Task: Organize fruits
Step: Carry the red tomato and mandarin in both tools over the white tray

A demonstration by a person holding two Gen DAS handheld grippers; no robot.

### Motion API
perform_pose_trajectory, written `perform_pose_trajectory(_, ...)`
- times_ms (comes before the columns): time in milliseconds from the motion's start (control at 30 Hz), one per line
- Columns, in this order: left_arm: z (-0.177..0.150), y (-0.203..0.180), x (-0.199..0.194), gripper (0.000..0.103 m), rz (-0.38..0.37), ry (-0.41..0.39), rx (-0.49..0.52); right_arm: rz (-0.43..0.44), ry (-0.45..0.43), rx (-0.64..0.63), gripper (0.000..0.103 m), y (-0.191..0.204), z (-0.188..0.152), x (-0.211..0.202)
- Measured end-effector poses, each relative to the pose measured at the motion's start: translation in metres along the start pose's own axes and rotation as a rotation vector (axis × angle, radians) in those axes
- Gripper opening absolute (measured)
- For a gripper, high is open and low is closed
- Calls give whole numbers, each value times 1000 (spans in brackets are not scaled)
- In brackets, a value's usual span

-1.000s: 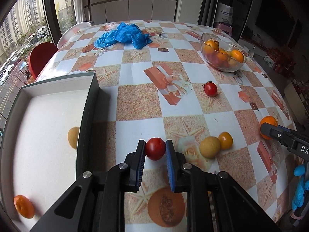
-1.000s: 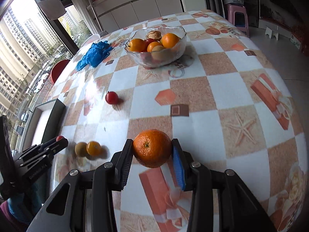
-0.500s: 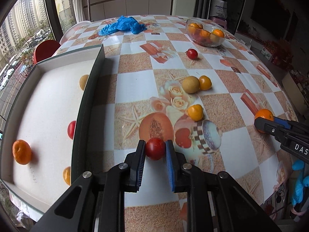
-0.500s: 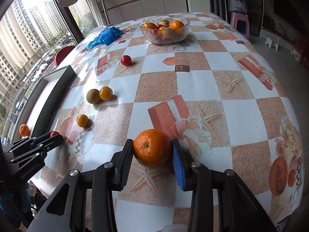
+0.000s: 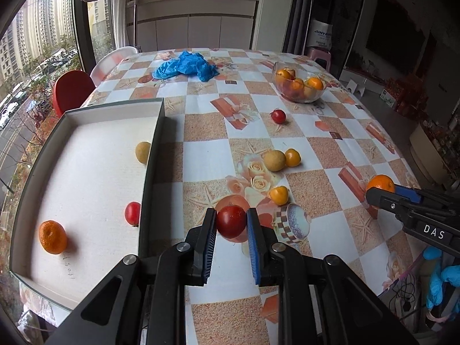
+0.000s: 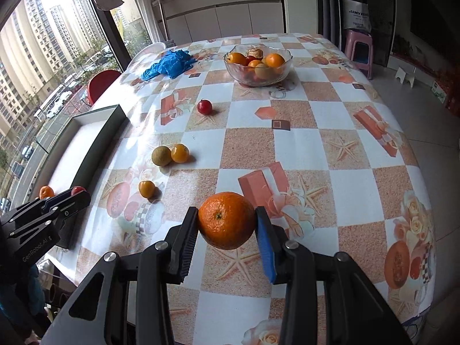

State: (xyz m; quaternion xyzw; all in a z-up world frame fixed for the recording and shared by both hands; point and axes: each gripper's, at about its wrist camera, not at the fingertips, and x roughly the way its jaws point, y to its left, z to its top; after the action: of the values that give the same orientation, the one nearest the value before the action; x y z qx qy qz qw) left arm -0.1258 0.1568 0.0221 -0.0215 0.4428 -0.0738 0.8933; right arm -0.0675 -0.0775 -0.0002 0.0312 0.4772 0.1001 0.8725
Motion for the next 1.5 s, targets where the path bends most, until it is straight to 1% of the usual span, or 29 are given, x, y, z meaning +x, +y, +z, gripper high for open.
perform_pose_trajectory(167,8,17,-11,22,9,-37,-24,16,-6,-27,43,17,9,-3)
perform_pose_trajectory(400,11,48,-18,22,40,-56,-64,51,-15,-82,43,51,25,-4)
perform_pose_trajectory(700,17,87,-25,22,74,-92,-122,99,-10,-165,42,103,44,4)
perform_pose_trajectory(900,24,117,-24,22,106,-110,-157,128,9,-210,42,136,54,16)
perform_pose_trajectory(1133,28,147,-10,22,133,-89,-198,170,58,-260,42,176,66,41)
perform_pose_trajectory(1333,30,156,2,22,149,-75,-190,194,92,-310,42,208,74,62)
perform_pose_trajectory(1500,29,163,10,22,160,-61,-200,213,127,-337,42,226,71,77)
